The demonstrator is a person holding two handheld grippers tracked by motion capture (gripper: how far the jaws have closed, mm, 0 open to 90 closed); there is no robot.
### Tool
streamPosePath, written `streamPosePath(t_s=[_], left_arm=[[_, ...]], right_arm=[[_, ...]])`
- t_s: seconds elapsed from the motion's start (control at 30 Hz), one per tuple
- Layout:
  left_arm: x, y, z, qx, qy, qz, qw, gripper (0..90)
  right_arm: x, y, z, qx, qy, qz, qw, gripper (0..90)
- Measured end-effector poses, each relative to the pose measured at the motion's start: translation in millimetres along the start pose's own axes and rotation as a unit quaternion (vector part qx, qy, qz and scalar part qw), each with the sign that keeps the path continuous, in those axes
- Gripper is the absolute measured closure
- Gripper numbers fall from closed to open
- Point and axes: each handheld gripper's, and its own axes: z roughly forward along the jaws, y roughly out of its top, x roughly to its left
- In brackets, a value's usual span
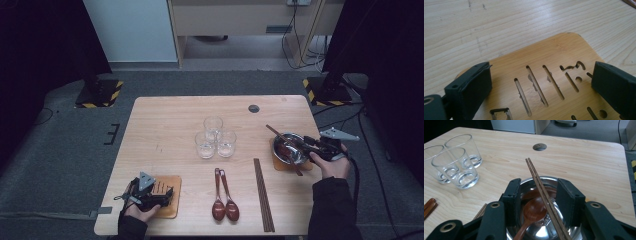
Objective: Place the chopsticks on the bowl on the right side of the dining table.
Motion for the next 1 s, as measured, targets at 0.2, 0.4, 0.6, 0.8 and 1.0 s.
streamPosePath(t_s=[0.2,0.4,0.6,0.8,1.0], left_arm=[[0.0,0.0,0.0,0.000,0.000,0.000,1.0000,2.1],[0.0,0.0,0.1,0.000,0.000,0.000,1.0000,2.0],[0.0,0.1,0.1,0.000,0.000,0.000,1.0000,2.0],[0.0,0.1,0.2,0.000,0.000,0.000,1.0000,1.9],[-0.1,0.3,0.4,0.000,-0.001,0.000,1.0000,1.9]], right_arm=[[0.9,3.0,10.9,0.005,0.006,-0.004,1.0000,51.7],[-2.0,2.2,22.0,0.019,0.006,-0.001,0.9998,47.7],[-5.0,1.2,31.8,0.034,0.006,0.001,0.9994,46.5],[-7.4,-0.3,39.6,0.046,0.009,0.003,0.9989,42.5],[-10.7,-1.5,46.2,0.055,0.014,0.009,0.9983,37.7]])
